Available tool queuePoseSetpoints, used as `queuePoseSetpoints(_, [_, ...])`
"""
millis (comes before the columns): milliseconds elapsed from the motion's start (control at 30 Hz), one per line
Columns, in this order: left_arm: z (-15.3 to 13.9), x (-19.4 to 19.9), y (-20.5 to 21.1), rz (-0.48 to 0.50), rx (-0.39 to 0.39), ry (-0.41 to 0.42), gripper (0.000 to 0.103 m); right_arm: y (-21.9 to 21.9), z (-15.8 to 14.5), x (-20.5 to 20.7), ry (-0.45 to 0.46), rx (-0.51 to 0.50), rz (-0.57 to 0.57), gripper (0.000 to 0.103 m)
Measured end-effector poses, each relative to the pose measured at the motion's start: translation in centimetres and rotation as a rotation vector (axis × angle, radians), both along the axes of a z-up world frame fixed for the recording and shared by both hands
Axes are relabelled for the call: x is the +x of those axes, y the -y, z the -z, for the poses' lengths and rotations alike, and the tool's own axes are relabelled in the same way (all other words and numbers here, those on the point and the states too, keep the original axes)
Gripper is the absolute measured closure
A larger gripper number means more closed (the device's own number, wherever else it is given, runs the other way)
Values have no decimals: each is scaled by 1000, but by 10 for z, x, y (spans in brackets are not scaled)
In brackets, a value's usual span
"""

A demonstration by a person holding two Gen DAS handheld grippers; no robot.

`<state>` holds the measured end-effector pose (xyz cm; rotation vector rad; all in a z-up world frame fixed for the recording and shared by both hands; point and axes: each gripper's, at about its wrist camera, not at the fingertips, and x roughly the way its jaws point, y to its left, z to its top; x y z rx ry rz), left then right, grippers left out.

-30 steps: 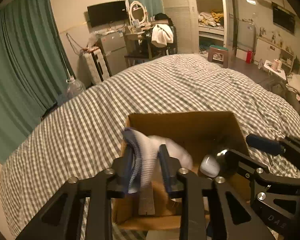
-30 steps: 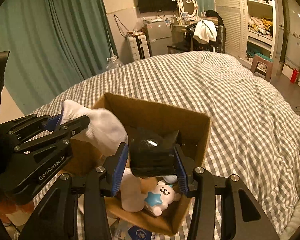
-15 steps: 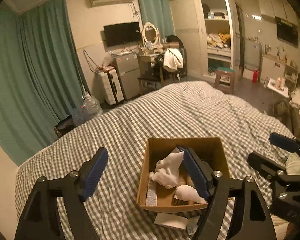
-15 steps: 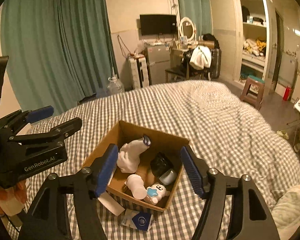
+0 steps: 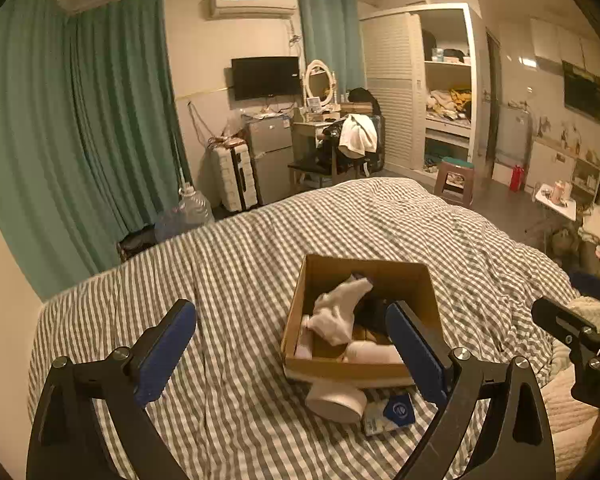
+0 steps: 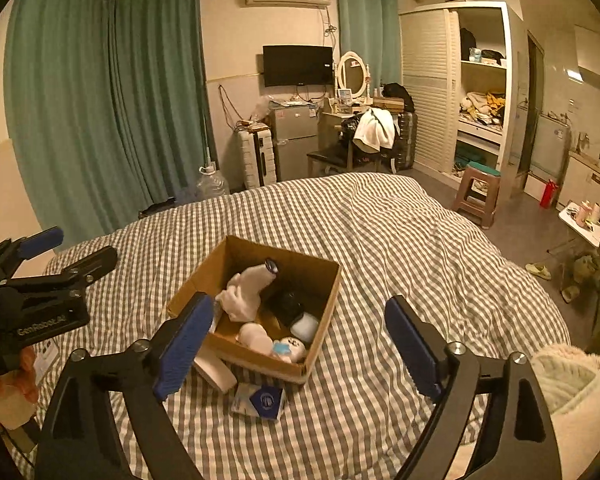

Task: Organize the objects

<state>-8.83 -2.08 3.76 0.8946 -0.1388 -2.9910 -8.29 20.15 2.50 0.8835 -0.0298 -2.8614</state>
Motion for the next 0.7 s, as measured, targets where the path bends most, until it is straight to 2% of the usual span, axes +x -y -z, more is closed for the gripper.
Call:
queuePoseSetpoints(67, [9,5,1,-13,4,9,4,-1,9,2,19,-13,-4,15])
queuePoseSetpoints(167, [35,8,-2,-13,-29,39,4,-1,33,2,53,-19,1,15])
queuePoseSetpoints(367, [100,5,-16,11,-81,90,4,1,99,-7,156,-10,1,15])
queuePoseSetpoints(500, [140,-6,-23,30,-75,141,4,4,144,-15,216,1,-8,15])
queuePoseSetpoints(700, [175,-18,-26,44,-72,168,4,14,201,-27,283,0,-33,15])
